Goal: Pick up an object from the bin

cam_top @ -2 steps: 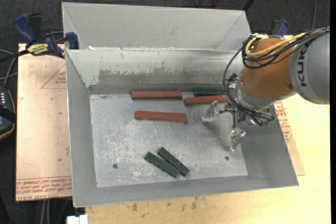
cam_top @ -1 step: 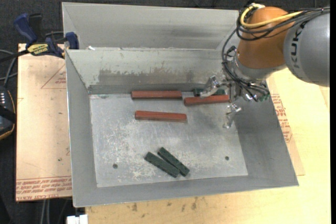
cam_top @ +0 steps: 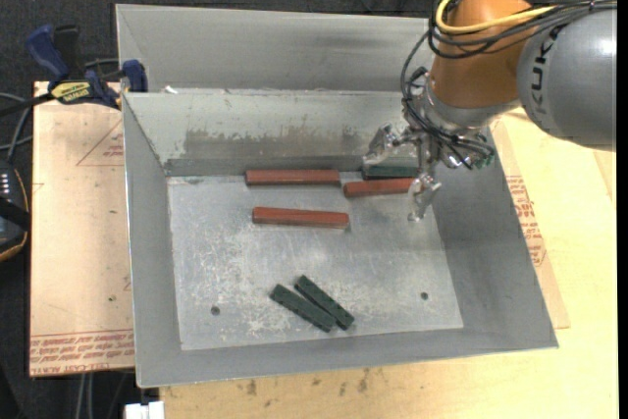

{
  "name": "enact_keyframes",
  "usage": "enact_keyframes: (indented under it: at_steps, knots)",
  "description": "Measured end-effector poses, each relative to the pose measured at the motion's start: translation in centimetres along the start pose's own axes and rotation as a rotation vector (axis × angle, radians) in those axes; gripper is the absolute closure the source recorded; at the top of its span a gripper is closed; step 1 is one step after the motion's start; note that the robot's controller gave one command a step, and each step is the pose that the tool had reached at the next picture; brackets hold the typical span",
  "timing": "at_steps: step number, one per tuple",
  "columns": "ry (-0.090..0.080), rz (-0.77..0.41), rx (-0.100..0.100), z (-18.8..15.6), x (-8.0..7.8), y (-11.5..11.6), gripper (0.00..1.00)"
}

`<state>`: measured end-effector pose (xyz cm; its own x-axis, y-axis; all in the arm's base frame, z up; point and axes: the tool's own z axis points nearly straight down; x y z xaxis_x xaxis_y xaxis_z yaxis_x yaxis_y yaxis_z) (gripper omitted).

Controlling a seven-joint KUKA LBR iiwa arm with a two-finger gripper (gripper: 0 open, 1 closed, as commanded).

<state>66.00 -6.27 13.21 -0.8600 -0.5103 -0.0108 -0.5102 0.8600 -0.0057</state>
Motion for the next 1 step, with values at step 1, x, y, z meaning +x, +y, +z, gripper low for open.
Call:
enact_keyframes:
  at_steps: [1]
  knots:
    - [-0.009, 0.122, 0.001, 5.32, -1.65, 5.72, 1.00]
